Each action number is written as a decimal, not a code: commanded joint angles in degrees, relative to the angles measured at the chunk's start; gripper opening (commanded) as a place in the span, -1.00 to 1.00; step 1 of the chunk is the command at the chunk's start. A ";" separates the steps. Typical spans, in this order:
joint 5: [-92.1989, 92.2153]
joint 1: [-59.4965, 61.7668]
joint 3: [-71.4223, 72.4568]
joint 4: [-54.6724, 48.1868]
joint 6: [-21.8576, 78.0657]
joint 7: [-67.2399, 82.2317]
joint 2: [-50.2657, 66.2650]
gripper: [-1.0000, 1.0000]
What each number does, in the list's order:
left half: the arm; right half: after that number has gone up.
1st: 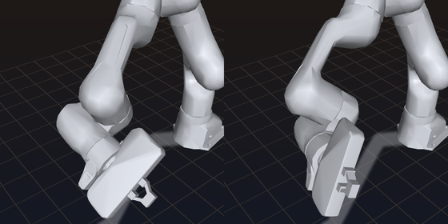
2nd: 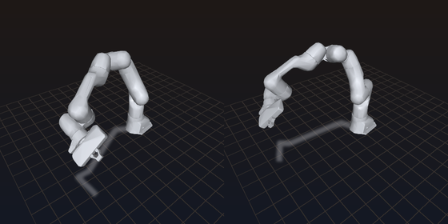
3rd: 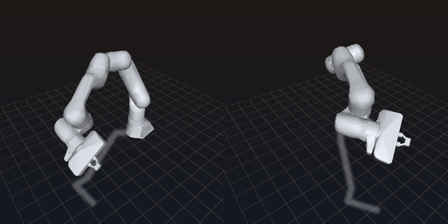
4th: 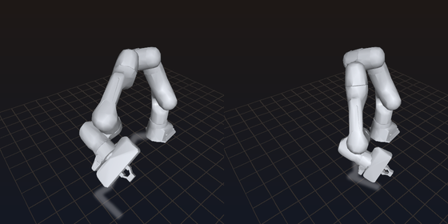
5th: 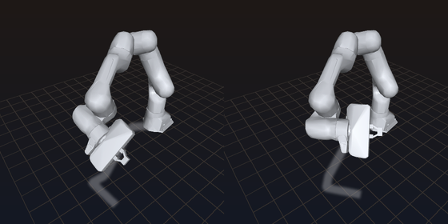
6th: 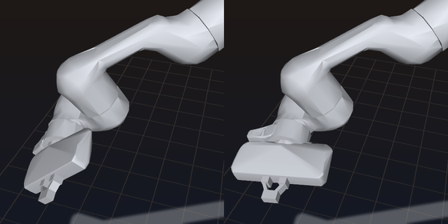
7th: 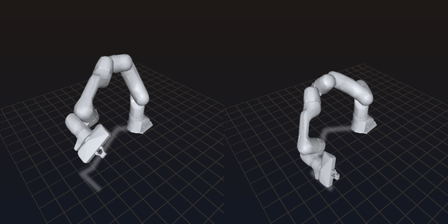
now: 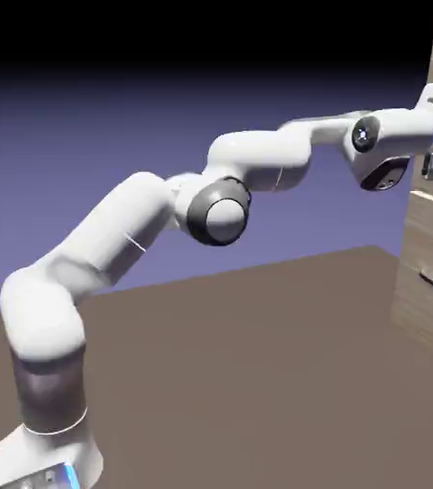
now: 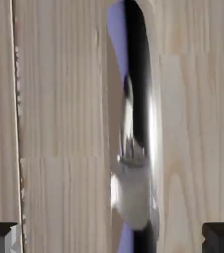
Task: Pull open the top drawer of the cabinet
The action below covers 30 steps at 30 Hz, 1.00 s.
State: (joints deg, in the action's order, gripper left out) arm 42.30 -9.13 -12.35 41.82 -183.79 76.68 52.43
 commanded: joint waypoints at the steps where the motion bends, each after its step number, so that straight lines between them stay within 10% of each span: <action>1: 0.89 -0.96 -2.08 -2.01 1.04 -0.49 1.20 0.00; 2: 1.66 -1.79 -3.88 -3.75 1.95 -0.92 2.23 0.00; 3: 1.66 -1.79 -3.88 -3.75 1.95 -0.92 2.24 -1.00; 30: -10.70 26.99 47.42 40.19 -21.05 14.80 -22.10 -1.00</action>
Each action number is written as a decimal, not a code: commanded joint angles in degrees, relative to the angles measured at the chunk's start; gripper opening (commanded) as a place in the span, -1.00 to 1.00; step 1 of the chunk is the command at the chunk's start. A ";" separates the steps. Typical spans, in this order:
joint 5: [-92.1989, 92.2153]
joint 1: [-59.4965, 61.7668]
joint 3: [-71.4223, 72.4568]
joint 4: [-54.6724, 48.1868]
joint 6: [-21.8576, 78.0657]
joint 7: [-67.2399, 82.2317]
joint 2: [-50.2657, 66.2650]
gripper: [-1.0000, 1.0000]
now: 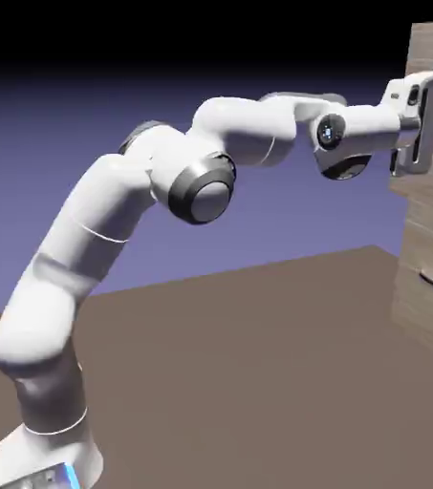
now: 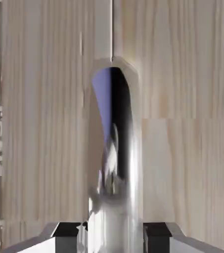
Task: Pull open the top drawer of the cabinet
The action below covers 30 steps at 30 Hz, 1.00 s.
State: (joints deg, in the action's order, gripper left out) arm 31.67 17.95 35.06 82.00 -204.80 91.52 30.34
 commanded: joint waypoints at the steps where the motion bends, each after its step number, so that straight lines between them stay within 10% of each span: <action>1: -0.95 1.42 1.35 2.08 -0.76 -0.98 -1.00 -1.00; 29: -36.67 22.67 3.20 49.83 -9.67 -56.74 -40.23 -1.00; 30: -36.67 22.66 3.20 49.83 -9.67 -56.74 -40.23 1.00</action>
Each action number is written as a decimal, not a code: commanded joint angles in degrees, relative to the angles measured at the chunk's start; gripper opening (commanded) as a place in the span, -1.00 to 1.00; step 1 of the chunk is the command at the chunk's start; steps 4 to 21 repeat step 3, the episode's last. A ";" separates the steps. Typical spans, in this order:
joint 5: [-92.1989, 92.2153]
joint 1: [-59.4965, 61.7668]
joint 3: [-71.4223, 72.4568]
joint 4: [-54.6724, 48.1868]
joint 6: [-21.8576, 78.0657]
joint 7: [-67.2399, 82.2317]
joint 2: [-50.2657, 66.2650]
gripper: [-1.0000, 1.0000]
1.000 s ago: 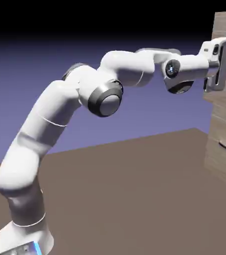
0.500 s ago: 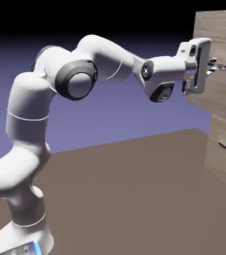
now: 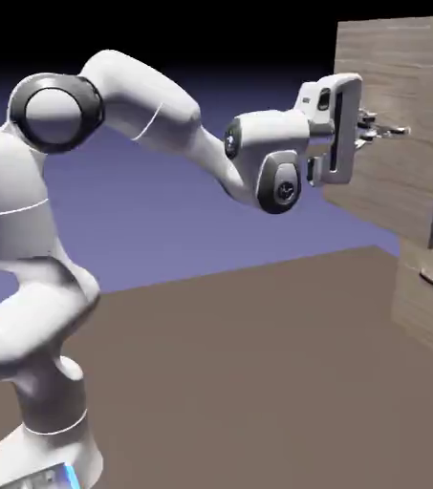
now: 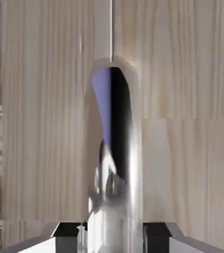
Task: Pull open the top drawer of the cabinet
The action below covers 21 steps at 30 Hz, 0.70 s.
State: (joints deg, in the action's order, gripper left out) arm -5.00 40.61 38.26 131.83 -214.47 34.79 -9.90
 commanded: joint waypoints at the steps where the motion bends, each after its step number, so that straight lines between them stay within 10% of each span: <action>1: 0.00 0.00 0.00 0.00 0.00 0.00 0.00 1.00; 21: -4.31 -4.15 -3.16 0.04 2.69 -2.16 -2.09 1.00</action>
